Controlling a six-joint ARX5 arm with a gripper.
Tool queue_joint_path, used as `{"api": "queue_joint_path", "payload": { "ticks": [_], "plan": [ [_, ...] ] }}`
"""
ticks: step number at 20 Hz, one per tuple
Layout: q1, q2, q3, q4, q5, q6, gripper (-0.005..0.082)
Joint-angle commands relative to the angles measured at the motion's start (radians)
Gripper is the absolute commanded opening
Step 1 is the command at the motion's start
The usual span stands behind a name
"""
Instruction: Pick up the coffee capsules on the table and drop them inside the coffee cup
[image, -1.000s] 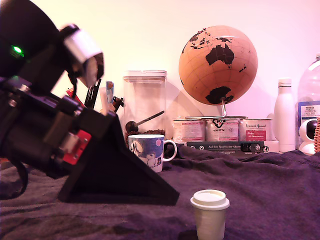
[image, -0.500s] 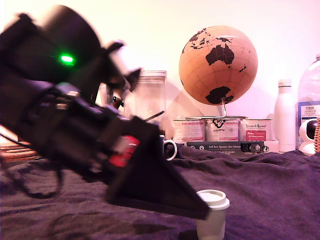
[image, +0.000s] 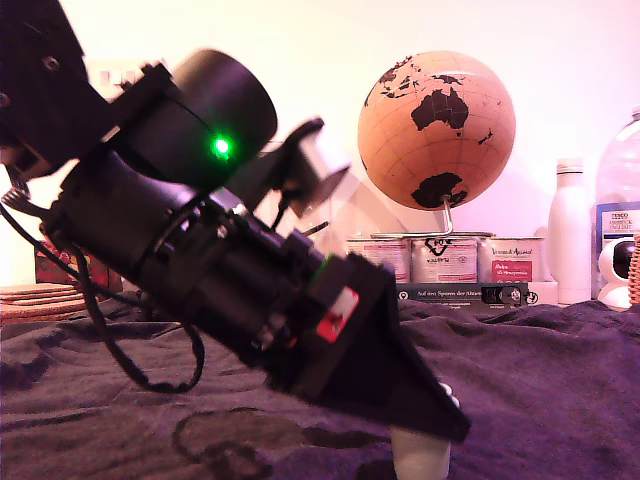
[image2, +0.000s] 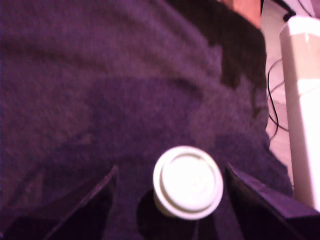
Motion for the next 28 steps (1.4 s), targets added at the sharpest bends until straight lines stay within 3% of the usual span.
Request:
{"api": "queue_joint_path", "payload": {
  "ticks": [1, 7, 9, 11, 12, 25, 28],
  "plan": [
    [-0.005, 0.021, 0.011, -0.004, 0.002, 0.013, 0.0621],
    [-0.010, 0.021, 0.016, -0.024, 0.002, 0.024, 0.0605],
    [-0.011, 0.021, 0.016, -0.027, 0.002, 0.031, 0.0496],
    [-0.011, 0.021, 0.016, -0.027, 0.002, 0.031, 0.0316],
    [-0.011, 0.021, 0.016, -0.027, 0.002, 0.031, 0.0266],
    [-0.009, 0.018, 0.016, 0.025, 0.013, 0.029, 0.0247],
    [-0.004, -0.002, 0.017, 0.031, 0.015, 0.019, 0.0163]
  ]
}}
